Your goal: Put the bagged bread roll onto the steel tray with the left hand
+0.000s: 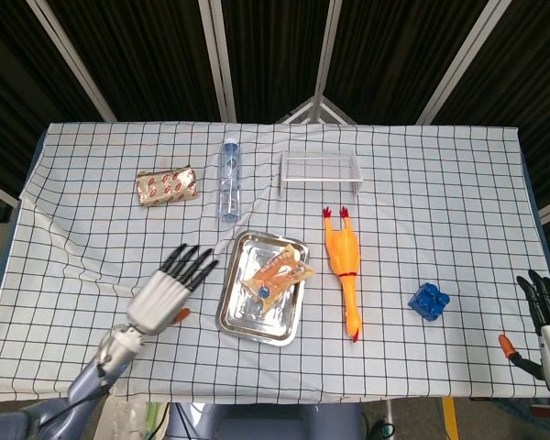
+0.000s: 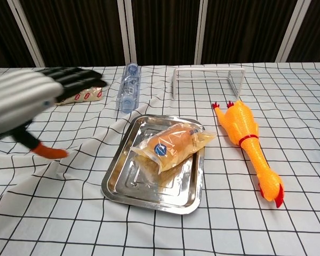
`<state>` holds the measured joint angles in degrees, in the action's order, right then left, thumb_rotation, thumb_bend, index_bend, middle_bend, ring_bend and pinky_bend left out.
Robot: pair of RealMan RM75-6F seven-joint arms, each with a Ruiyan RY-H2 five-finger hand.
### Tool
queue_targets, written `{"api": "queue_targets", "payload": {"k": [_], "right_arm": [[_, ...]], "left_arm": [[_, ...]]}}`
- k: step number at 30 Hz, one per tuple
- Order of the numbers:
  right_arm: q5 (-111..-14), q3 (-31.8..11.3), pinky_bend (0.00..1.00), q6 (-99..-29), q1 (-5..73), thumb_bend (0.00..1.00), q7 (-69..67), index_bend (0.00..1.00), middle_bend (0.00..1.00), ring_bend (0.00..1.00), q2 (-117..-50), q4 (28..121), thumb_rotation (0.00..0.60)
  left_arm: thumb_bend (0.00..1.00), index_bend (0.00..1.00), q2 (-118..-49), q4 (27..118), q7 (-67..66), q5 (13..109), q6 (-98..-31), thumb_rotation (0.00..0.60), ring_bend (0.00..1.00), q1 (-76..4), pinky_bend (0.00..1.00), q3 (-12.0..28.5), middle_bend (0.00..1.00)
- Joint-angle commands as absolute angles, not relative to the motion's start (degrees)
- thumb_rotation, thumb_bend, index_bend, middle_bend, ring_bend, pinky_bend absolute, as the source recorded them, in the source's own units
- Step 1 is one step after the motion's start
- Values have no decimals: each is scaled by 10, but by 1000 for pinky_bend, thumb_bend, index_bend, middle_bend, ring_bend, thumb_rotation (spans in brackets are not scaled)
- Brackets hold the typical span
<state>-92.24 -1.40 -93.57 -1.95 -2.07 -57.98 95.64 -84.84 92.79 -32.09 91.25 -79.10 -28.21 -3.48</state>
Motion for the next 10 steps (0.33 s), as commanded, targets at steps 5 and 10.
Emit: {"api": "queue_targets", "payload": {"k": [5, 10], "right_arm": [[-944, 2, 0, -947, -32, 329, -10, 0, 0, 0, -584, 963, 600], [-958, 2, 0, -955, -33, 329, 11, 0, 0, 0, -590, 968, 600]], "left_arm": [[49, 0, -756, 877, -224, 969, -1024, 600, 0, -75, 57, -149, 0], [49, 0, -748, 863, -204, 980, -1049, 600, 0, -61, 57, -131, 0]]}}
